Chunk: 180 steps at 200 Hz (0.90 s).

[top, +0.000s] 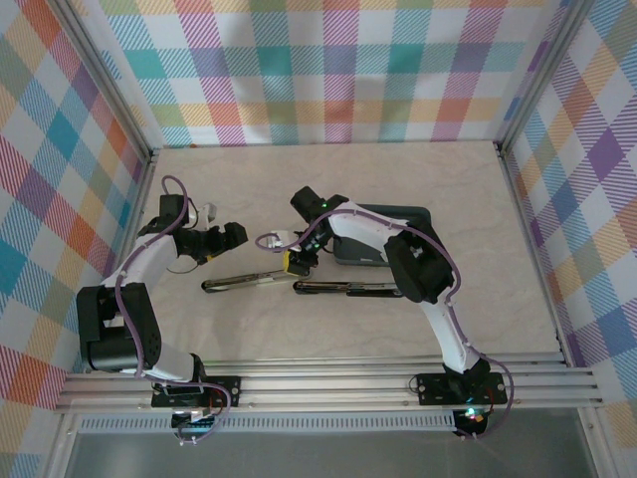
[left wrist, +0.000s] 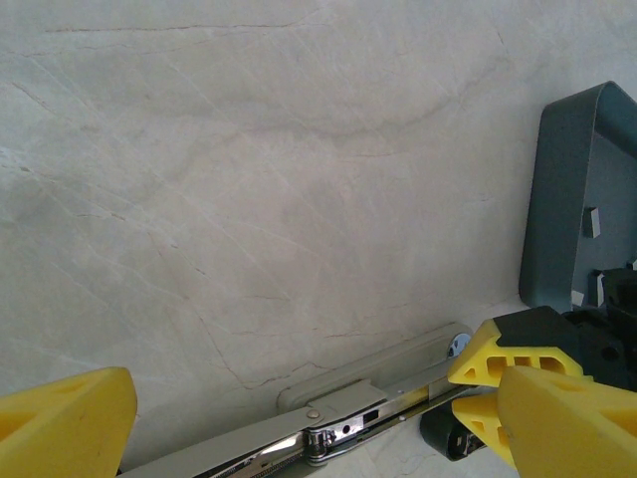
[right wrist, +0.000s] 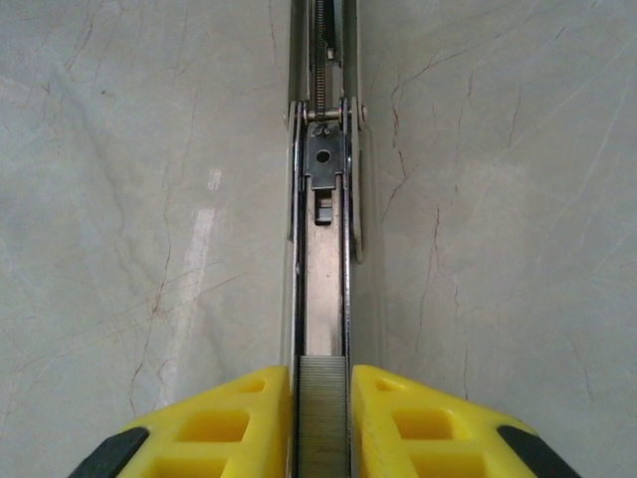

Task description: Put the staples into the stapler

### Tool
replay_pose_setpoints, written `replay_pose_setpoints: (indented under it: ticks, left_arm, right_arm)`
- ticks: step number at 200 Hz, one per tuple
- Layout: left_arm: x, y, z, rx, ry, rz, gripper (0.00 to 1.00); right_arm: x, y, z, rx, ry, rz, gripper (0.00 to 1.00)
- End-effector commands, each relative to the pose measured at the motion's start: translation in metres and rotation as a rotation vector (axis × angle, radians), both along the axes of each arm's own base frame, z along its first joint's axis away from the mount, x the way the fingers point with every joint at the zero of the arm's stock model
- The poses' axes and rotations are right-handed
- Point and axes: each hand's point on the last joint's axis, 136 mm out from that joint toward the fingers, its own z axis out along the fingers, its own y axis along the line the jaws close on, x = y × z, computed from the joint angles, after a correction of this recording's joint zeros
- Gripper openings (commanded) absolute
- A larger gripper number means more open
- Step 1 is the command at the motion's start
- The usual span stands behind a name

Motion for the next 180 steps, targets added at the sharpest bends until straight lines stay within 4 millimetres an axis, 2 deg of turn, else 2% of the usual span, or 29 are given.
replay_pose_setpoints:
  ticks: [1, 42, 79, 111, 123, 141, 158, 180]
  left_arm:
    - [0.001, 0.000, 0.003, -0.014, -0.009, -0.009, 0.93]
    - [0.001, 0.001, 0.004, -0.013, -0.011, -0.008, 0.93]
    - [-0.002, 0.002, 0.004, -0.008, -0.012, -0.003, 0.93]
    - [-0.003, 0.002, 0.014, 0.005, -0.040, -0.013, 0.93]
    - [-0.003, 0.004, 0.023, 0.039, -0.076, -0.041, 0.92]
    - [-0.005, 0.005, 0.037, 0.116, -0.144, -0.136, 0.87]
    - [-0.015, 0.006, 0.040, 0.225, -0.195, -0.279, 0.80]
    - [-0.030, 0.008, 0.037, 0.385, -0.246, -0.476, 0.66]
  right_arm:
    - [-0.001, 0.001, -0.003, 0.000, 0.023, 0.008, 0.25]
    - [0.000, 0.004, 0.008, 0.031, 0.014, 0.001, 0.26]
    - [0.009, 0.008, 0.049, 0.141, -0.007, -0.059, 0.28]
    - [0.012, -0.002, 0.078, 0.199, -0.016, -0.128, 0.29]
    - [0.012, -0.009, 0.083, 0.208, -0.026, -0.154, 0.29]
    - [0.013, -0.023, 0.079, 0.185, -0.036, -0.192, 0.31]
    - [0.013, -0.034, 0.072, 0.150, -0.042, -0.218, 0.32]
    - [0.019, -0.046, 0.068, 0.124, -0.020, -0.266, 0.34]
